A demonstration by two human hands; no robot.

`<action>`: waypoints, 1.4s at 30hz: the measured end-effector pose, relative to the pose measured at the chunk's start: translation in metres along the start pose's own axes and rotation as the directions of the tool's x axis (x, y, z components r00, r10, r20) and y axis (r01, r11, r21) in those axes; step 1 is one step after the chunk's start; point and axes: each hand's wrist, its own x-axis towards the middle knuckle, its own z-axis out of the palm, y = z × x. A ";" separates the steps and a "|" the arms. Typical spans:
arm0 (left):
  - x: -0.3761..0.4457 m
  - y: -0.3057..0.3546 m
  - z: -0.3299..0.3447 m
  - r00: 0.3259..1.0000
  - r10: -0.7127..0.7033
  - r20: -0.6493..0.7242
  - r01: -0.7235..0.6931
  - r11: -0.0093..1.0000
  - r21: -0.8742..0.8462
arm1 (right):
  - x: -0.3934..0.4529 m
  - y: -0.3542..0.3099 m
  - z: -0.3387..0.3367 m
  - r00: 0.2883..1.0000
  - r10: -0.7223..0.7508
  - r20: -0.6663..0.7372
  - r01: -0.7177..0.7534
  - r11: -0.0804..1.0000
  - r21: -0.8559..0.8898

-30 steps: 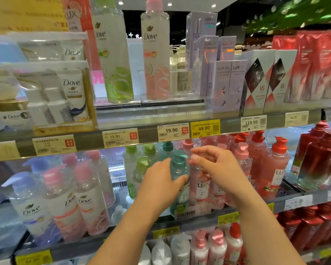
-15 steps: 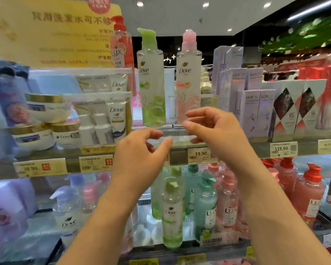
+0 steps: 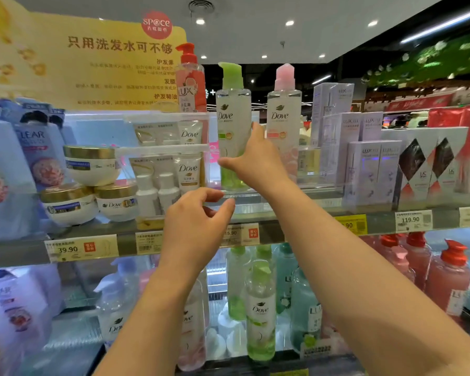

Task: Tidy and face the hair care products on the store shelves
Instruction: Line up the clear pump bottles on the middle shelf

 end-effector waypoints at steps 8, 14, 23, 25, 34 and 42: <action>0.004 -0.006 -0.020 0.998 0.020 -0.056 -0.026 0.994 -0.108 | -0.017 0.001 -0.005 0.992 0.017 -0.123 -0.001 0.992 0.127; -0.001 -0.002 -0.032 0.992 0.063 -0.111 -0.094 0.949 -0.301 | -0.077 0.000 -0.029 0.999 -0.007 -0.051 0.030 0.888 0.458; -0.040 -0.013 -0.034 0.966 0.012 0.259 0.068 0.952 -0.299 | -0.174 0.035 0.003 0.907 0.117 0.404 -0.289 0.872 0.396; -0.053 -0.025 -0.025 0.958 -0.044 0.285 0.124 0.955 -0.268 | -0.182 0.045 0.008 0.860 0.127 0.495 -0.333 0.874 0.354; -0.102 -0.064 0.023 0.928 -0.189 0.319 0.214 0.976 -0.043 | -0.184 0.106 0.028 0.816 0.506 0.280 -0.376 0.832 -0.408; -0.114 -0.090 0.060 0.877 -0.310 0.367 0.336 0.942 -0.007 | -0.182 0.127 0.062 0.866 0.428 0.256 -0.398 0.903 -0.162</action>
